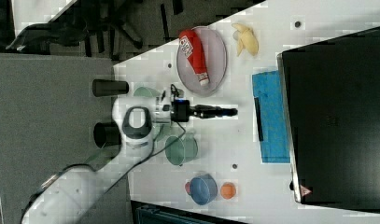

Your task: Flap open oven.

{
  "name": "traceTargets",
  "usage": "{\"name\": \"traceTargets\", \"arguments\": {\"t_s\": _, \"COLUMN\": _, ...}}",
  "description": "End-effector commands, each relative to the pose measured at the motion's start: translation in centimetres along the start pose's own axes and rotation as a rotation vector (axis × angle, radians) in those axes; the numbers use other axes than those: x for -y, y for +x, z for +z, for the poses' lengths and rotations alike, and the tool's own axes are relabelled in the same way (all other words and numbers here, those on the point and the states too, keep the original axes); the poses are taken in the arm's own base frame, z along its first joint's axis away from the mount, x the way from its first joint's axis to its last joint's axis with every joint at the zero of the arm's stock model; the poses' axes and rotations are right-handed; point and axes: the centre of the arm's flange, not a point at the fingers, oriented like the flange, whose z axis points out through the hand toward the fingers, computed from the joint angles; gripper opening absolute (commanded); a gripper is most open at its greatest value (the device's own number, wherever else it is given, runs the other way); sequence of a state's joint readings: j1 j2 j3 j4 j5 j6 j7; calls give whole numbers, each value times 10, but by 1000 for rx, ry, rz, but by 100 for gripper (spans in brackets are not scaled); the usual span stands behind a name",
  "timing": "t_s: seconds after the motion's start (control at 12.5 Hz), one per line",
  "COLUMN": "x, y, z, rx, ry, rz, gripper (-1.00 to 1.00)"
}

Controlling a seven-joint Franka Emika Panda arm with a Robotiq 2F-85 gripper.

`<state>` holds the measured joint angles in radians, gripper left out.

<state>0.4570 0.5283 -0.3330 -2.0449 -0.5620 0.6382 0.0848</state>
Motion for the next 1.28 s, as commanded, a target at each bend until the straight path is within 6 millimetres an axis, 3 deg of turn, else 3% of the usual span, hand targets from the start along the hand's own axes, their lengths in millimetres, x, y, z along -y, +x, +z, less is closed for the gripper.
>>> {"name": "traceTargets", "arguments": {"t_s": 0.08, "x": -55, "y": 34, "z": -75, "rx": -48, "ry": 172, "rz": 172, "gripper": -65}}
{"name": "traceTargets", "arguments": {"t_s": 0.32, "x": -115, "y": 45, "z": -114, "rx": 15, "ry": 312, "rz": 342, "gripper": -65}}
{"name": "traceTargets", "arguments": {"t_s": 0.64, "x": -186, "y": 43, "z": -164, "rx": 31, "ry": 439, "rz": 458, "gripper": -65}}
{"name": "traceTargets", "arguments": {"t_s": 1.12, "x": -246, "y": 7, "z": -216, "rx": 218, "ry": 609, "rz": 541, "gripper": -65}}
{"name": "traceTargets", "arguments": {"t_s": 1.28, "x": -267, "y": -1, "z": -235, "rx": 202, "ry": 655, "rz": 549, "gripper": -65}}
